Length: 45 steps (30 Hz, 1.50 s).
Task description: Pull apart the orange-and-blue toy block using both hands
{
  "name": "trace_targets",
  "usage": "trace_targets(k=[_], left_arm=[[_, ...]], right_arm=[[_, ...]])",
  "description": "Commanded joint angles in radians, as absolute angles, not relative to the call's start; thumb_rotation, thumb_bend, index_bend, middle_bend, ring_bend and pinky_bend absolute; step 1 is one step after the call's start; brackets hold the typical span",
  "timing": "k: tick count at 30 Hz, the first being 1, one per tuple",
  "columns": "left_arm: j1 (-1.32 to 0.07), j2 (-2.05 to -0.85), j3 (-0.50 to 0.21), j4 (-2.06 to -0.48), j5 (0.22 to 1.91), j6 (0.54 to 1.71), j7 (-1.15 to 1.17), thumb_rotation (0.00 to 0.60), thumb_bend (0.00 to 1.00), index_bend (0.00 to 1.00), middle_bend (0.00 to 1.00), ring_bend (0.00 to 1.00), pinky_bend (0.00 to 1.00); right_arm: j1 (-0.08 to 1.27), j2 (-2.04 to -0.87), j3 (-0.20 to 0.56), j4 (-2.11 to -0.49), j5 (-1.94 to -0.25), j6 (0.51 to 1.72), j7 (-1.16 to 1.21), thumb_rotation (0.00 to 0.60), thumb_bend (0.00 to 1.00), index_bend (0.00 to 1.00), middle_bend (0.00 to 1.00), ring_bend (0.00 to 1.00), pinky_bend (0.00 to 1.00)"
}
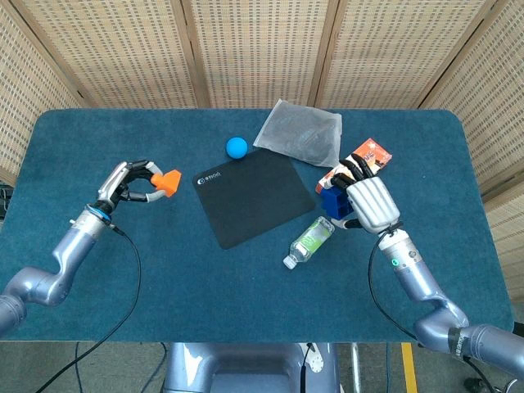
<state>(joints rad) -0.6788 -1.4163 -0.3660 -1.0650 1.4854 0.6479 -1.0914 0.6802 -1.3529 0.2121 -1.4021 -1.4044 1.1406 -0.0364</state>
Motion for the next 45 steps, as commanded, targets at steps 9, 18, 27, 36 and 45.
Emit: trace_targets(k=[9, 18, 27, 36, 45], left_arm=[[-0.642, -1.442, -0.204, -0.912, 1.505, 0.737, -0.988, 0.6, 0.05, 0.14, 0.08, 0.05, 0.04], [-0.592, -1.401, -0.212, -0.933, 1.467, 0.898, -0.958, 0.6, 0.0, 0.0, 0.0, 0.0, 0.0], [-0.434, -1.244, -0.207, -1.161, 1.361, 1.072, -0.641, 0.6, 0.0, 0.0, 0.0, 0.0, 0.0], [-0.23, -1.092, -0.11, -1.495, 1.362, 1.281, -0.426, 0.6, 0.0, 0.0, 0.0, 0.0, 0.0], [-0.124, -1.076, -0.025, -1.592, 1.415, 1.393, -0.295, 0.6, 0.0, 0.0, 0.0, 0.0, 0.0]], right_arm=[[0.662, -1.347, 0.178, -1.361, -1.36, 1.077, -0.093, 0.6, 0.0, 0.05, 0.03, 0.0, 0.0], [0.598, -1.275, 0.18, -1.447, -1.397, 1.182, -0.04, 0.6, 0.0, 0.0, 0.0, 0.0, 0.0], [0.433, -1.203, 0.132, -1.429, -1.482, 1.414, 0.108, 0.6, 0.0, 0.0, 0.0, 0.0, 0.0], [0.285, -1.211, 0.067, -1.352, -1.498, 1.538, 0.134, 0.6, 0.0, 0.0, 0.0, 0.0, 0.0], [0.208, -1.229, 0.05, -1.389, -1.516, 1.618, 0.041, 0.6, 0.0, 0.0, 0.0, 0.0, 0.0]])
